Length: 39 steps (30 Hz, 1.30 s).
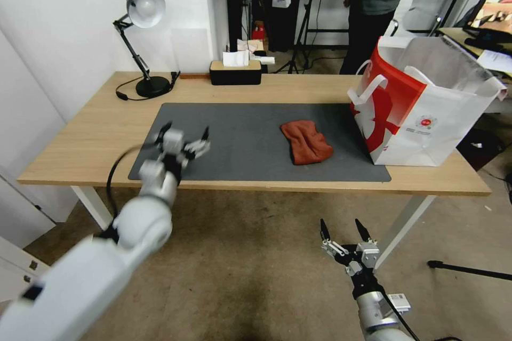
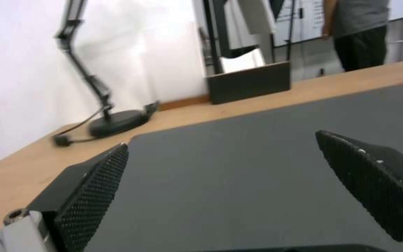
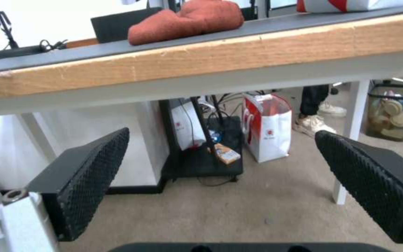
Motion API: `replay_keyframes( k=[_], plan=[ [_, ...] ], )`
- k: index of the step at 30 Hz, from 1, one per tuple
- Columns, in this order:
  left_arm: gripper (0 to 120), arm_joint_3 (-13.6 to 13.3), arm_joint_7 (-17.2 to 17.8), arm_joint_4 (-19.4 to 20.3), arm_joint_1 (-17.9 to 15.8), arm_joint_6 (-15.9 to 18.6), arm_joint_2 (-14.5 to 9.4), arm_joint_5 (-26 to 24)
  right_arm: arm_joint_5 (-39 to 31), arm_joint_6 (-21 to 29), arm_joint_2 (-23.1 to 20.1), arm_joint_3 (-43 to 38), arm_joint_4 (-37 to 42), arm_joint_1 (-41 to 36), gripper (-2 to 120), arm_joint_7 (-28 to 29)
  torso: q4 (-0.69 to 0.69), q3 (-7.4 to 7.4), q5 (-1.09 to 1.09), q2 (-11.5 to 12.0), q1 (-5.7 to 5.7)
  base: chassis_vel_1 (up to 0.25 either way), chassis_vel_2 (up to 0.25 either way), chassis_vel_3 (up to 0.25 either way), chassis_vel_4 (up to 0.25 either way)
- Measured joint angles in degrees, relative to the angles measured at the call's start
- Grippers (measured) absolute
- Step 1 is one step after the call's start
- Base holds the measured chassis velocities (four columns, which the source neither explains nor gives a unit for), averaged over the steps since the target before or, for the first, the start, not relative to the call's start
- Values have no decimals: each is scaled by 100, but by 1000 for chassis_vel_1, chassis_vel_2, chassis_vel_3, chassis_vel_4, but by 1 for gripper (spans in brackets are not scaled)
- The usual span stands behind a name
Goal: Sweep shrimp from table into container with towel, then put container into takeout bag.
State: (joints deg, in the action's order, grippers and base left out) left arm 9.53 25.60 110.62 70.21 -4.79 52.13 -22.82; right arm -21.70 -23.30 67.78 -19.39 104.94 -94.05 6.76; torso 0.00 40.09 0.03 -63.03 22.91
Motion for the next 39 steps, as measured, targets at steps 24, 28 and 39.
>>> replay_keyframes(
  k=[24, 28, 39],
  plan=[
    [100, 1281, -1431, -1328, 2109, -2374, 926, 263, 357, -705, -165, -287, 109, 15, 100, -428, 0, 1, -3, 0, 0, 0, 0, 0, 0],
    [100, 1305, -1730, -1363, 1957, -2769, 1004, 147, 243, -758, -168, -315, 113, -1, 100, -448, -1, 1, -2, 0, 1, 0, 0, 0, 0],
    [100, 1274, -1847, -1491, 1862, -3118, 1106, 162, 86, -753, -177, -323, 132, 36, 100, -615, 0, 2, -3, 0, 1, 0, 0, 0, 0]
  ],
)
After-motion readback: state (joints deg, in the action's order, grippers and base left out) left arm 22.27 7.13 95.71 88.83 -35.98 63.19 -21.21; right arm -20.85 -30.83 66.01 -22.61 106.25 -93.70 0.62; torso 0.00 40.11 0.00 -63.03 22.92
